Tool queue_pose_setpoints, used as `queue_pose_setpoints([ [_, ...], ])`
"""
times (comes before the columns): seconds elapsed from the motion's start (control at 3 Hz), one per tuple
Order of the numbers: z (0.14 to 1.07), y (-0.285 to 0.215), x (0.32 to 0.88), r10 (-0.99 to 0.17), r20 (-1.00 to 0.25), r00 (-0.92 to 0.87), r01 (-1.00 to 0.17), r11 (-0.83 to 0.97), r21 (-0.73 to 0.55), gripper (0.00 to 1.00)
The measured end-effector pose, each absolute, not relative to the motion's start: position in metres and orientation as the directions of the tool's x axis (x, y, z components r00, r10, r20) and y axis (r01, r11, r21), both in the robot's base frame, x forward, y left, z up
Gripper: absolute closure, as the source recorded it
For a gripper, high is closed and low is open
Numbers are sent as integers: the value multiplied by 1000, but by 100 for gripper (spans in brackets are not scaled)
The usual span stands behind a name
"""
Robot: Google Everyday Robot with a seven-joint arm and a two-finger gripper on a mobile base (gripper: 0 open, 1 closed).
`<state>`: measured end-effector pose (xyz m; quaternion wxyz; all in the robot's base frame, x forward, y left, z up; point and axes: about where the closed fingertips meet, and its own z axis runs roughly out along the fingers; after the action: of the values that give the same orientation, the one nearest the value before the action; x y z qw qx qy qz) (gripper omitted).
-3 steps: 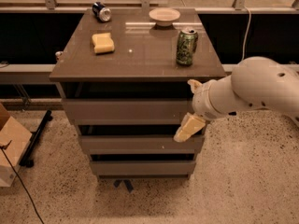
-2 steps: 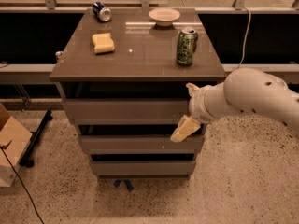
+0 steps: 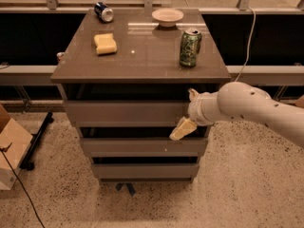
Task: Open top drawer
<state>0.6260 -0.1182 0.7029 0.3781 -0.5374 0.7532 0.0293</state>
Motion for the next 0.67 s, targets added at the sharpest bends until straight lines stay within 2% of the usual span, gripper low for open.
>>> queue_pose_setpoints([
  [0.67,668,-116,686,-786,-600,-150,-845,417,-335,4],
])
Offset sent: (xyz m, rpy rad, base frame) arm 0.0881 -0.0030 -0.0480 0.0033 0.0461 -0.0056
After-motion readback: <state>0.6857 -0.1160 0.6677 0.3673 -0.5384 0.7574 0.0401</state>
